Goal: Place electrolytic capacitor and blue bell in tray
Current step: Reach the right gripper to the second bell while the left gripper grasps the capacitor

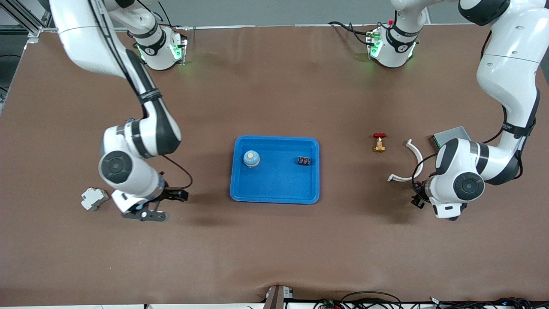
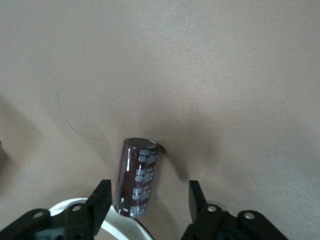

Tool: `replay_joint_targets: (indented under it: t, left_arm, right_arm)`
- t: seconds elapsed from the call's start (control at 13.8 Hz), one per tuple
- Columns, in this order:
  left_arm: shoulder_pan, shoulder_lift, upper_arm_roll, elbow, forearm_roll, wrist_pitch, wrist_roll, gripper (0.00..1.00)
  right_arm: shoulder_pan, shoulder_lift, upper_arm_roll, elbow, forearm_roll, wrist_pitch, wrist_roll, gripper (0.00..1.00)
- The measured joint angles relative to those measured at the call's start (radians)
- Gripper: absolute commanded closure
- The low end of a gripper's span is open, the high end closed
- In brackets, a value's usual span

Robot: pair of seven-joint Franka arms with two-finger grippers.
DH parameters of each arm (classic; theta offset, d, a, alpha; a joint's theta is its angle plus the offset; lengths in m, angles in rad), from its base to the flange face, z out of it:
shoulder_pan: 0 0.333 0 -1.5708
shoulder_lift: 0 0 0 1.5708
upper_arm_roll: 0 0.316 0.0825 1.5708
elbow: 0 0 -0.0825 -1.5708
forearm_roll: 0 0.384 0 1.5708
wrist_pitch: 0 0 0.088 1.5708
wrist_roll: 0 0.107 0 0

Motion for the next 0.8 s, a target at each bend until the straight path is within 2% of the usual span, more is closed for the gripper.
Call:
replay_joint_targets:
  t: [0.07, 0.14, 0.22, 0.51, 0.8]
  left_arm:
    - [0.0, 0.002, 0.002, -0.005, 0.004, 0.003, 0.0, 0.66]
    - [0.001, 0.002, 0.004, -0.012, 0.005, 0.009, 0.0, 0.9]
    - [0.002, 0.002, 0.005, -0.018, 0.005, 0.015, 0.0, 1.0]
    - [0.0, 0.001, 0.005, -0.023, 0.005, 0.02, 0.0, 1.0]
    - [-0.001, -0.029, -0.026, -0.008, 0.004, -0.001, -0.001, 1.0]
  right_arm:
    - [-0.026, 0.0, 0.0, -0.007, 0.0, 0.012, -0.054, 0.0]
    - [-0.056, 0.0, 0.0, -0.022, 0.0, 0.034, -0.109, 0.0]
    - [-0.09, 0.0, -0.001, -0.044, 0.0, 0.066, -0.166, 0.0]
    - [-0.203, 0.001, 0.001, -0.149, 0.0, 0.21, -0.317, 0.0]
    - [-0.22, 0.001, 0.005, -0.222, 0.002, 0.324, -0.335, 0.0]
